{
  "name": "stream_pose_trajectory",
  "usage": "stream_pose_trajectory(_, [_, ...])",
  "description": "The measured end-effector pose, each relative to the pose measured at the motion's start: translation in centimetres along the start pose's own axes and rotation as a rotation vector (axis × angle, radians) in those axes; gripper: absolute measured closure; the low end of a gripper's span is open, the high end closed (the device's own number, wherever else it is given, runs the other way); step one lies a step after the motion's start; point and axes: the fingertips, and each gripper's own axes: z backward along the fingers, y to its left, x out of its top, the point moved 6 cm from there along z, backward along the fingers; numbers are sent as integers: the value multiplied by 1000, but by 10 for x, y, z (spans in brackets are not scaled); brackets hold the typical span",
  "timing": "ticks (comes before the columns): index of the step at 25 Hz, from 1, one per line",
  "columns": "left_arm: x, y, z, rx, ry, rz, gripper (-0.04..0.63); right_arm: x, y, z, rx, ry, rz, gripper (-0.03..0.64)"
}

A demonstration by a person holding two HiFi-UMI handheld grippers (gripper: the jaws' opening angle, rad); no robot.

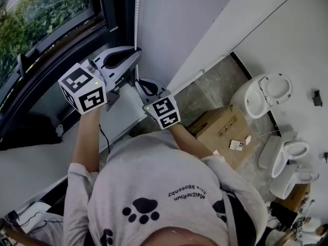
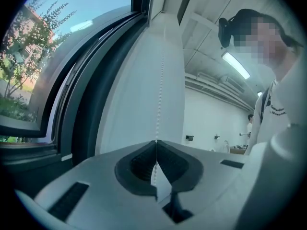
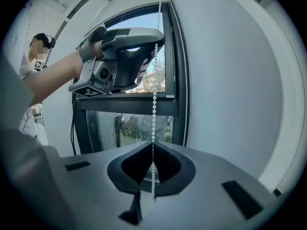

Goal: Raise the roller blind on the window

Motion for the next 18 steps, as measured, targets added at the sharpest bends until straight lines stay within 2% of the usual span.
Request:
stream_pose_trajectory(11, [-34,-5,-1,41,-39,-18,583,-32,-5,-3,-1,25,-20,606])
stream_pose_trajectory(18, [-60,-1,2,65,-32,5,583,-52,1,-6,18,95,-8,606])
